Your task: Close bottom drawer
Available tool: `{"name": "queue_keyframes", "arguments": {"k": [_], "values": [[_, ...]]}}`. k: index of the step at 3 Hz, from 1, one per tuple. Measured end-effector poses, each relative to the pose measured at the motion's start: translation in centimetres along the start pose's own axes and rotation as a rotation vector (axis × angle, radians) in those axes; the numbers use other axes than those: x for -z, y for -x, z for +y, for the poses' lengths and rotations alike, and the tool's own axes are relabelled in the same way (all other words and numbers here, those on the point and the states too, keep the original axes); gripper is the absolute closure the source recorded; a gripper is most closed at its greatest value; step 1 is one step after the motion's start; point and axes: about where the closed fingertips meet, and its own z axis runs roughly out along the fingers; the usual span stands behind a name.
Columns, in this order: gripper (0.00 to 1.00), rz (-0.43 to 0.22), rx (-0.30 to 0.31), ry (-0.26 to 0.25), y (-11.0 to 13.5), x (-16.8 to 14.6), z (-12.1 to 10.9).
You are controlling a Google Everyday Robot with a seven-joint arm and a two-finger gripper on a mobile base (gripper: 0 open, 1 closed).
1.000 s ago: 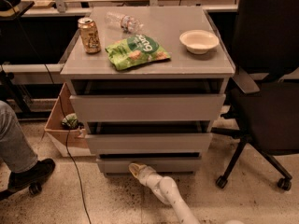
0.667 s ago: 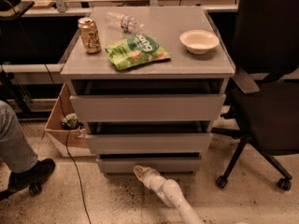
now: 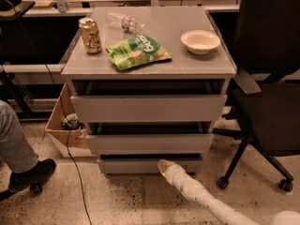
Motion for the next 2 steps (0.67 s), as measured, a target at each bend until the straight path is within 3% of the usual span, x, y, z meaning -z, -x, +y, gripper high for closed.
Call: {"name": "queue_keyframes", "arguments": {"k": [1, 2], "values": [[1.00, 0.124, 0.012, -0.004, -2.7, 5.2, -2.9], [0.77, 0.232, 0.051, -0.007, -5.6, 9.5, -4.7]]}}
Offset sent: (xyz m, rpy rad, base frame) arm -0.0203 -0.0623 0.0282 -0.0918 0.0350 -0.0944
